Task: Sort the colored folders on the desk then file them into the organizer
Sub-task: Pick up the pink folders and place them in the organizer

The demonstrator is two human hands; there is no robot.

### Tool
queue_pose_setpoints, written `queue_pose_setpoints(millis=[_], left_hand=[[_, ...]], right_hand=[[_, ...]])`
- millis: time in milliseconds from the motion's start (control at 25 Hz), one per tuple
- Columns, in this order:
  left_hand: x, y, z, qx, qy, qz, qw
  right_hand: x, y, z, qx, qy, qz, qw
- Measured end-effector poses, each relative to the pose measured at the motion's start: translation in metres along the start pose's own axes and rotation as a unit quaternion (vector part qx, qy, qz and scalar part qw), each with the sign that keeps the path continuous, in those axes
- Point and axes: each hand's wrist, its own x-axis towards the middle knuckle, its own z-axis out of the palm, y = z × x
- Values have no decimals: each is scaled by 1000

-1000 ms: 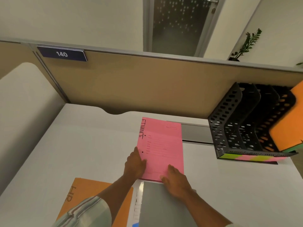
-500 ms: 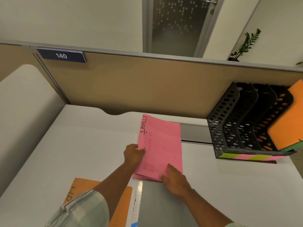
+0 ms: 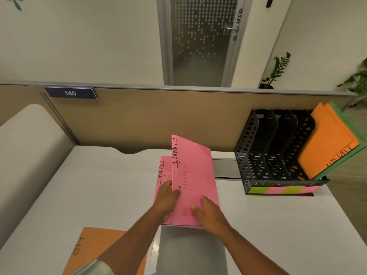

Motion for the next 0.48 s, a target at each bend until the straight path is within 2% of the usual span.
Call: queue_pose_setpoints(millis=[320, 480], left_hand=[[-66, 11, 48, -18, -52, 62, 997], [-94, 8, 88, 37, -57, 140, 988]], right_hand=[[-40, -12, -52, 72, 46, -57, 995], [-65, -22, -80, 110, 74, -65, 989]])
